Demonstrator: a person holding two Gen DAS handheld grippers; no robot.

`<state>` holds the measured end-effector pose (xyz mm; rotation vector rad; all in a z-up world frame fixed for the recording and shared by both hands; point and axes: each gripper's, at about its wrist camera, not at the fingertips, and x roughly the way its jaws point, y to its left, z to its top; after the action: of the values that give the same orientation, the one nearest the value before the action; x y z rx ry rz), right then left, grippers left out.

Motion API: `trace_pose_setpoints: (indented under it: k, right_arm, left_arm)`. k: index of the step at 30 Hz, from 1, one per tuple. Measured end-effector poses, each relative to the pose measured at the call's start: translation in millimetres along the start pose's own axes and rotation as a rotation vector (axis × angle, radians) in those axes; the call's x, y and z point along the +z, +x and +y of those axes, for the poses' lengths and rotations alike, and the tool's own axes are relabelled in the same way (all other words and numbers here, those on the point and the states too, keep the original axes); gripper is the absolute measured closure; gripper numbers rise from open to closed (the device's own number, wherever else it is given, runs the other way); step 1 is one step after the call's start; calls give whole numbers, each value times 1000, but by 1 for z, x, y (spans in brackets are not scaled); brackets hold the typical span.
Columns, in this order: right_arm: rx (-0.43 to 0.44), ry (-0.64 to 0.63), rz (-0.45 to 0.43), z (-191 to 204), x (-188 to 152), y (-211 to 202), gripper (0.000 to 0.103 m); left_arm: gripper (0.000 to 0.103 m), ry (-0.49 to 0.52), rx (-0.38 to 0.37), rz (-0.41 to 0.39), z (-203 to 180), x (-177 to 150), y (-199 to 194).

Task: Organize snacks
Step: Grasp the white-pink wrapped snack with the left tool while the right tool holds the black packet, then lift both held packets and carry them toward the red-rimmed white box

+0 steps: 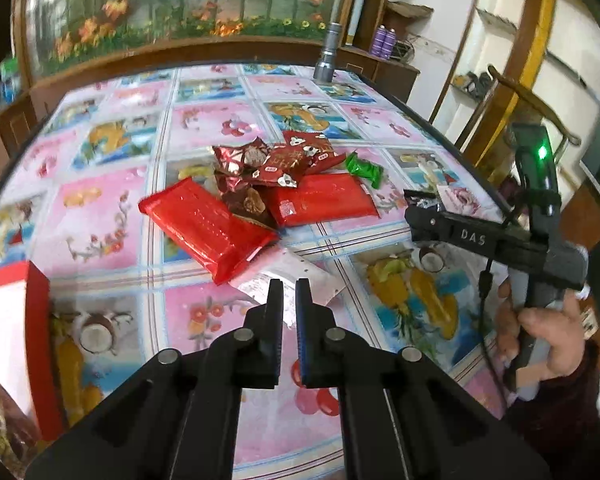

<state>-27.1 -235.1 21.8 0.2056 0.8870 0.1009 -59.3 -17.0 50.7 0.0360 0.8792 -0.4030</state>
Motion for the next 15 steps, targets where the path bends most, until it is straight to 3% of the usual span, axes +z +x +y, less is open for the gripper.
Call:
trace_pose_setpoints:
  k: [2, 4, 6, 7, 8, 15]
  right_arm:
    - [29, 5, -5, 0, 0, -1, 78]
    - [54, 26, -13, -2, 0, -2, 78]
    - [73, 45, -11, -5, 0, 0, 78]
    - [74, 48, -9, -6, 0, 1, 78]
    - [76, 48, -6, -6, -1, 1, 78]
    - [83, 34, -32, -3, -1, -4, 78]
  left_arm:
    - [99, 63, 4, 15, -8, -1, 0]
    - [94, 111, 65, 15, -16, -2, 1]
    - [75, 79, 89, 31, -15, 1, 7]
    - [55, 52, 92, 39, -13, 1, 9]
    - [43, 3, 97, 55, -10, 2, 13]
    - [38, -216, 93, 155, -11, 8, 37]
